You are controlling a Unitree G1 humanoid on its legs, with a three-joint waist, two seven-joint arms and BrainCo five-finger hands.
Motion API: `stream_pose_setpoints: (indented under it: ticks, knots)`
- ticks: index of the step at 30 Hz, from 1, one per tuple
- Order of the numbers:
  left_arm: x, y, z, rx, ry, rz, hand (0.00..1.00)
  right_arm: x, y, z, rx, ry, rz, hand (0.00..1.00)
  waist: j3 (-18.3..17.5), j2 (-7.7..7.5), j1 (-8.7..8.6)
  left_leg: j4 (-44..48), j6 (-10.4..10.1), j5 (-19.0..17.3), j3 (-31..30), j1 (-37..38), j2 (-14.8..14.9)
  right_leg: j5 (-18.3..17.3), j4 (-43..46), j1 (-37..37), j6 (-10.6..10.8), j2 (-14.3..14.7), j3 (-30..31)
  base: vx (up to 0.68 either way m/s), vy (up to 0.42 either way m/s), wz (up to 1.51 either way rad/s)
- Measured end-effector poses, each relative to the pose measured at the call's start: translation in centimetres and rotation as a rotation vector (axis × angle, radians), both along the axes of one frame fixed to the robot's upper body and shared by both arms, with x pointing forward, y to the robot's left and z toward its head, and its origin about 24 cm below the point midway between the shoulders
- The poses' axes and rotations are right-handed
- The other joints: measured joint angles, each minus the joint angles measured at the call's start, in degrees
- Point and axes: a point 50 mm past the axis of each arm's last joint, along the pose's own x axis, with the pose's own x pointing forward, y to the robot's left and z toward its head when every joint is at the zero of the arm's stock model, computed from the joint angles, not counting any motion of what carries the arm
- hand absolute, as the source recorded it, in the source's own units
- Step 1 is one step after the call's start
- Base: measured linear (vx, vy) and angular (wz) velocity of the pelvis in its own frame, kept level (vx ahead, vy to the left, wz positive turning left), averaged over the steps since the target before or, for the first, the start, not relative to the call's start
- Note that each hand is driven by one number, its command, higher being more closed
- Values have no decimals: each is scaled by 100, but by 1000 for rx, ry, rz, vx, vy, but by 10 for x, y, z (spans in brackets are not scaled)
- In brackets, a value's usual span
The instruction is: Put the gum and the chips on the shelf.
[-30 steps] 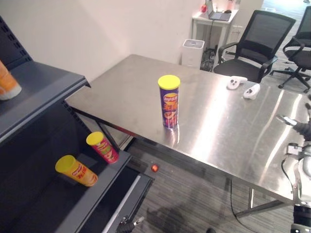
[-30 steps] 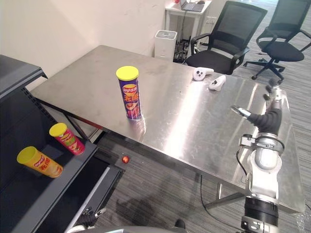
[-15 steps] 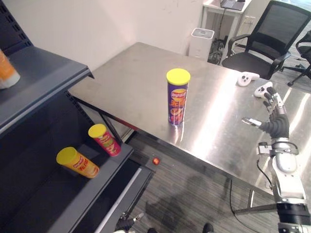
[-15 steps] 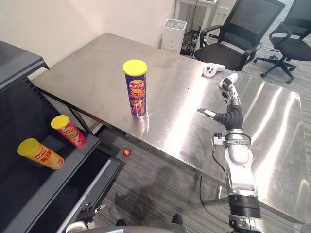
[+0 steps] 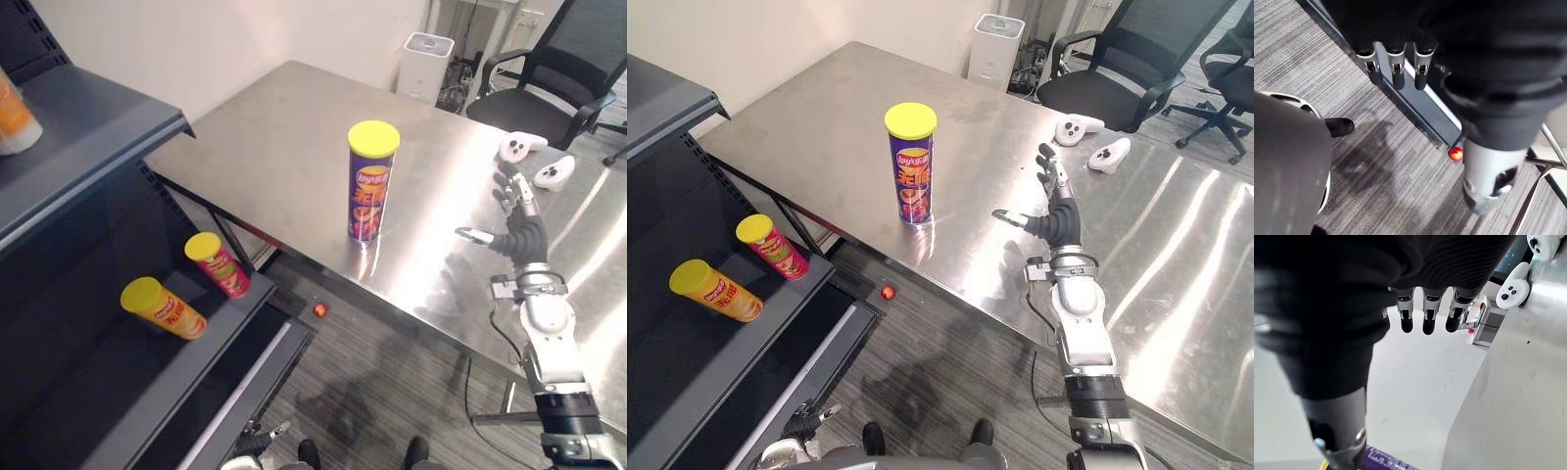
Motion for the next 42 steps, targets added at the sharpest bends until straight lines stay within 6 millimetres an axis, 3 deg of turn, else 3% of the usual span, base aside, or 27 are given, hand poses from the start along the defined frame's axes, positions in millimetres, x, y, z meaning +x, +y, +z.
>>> stream_pose_setpoints:
  ticks: [4,14,21,30,42]
  knots:
    - [6,0,2,2,-14,0,0,11,6,4,0,-3,17,0,68,-35,111,-96,3,110,-97,-96,-4,1,0,-77,-2,10,-78,-29,-40,12]
    - [9,4,4,15,-30,4,0,19,29,7,11,-4,90,0,164,-73,147,-152,4,138,-116,-101,3,2,-6,-83,-3,16,-96,-3,-3,0]
    - [10,5,5,32,-34,14,0,25,43,20,30,-45,149,0,196,-73,172,-137,4,145,-225,-175,13,2,-6,-84,-3,25,-169,-2,-21,7]
    - [14,6,7,43,-51,18,0,31,47,3,127,32,165,0,279,-81,268,-139,4,149,-231,-179,16,3,-15,-74,-3,29,-190,0,-3,1]
    - [15,6,7,43,-52,21,0,33,52,-5,241,77,204,0,280,-82,298,-138,4,149,-221,-176,18,3,-20,-71,-3,27,-186,0,0,0]
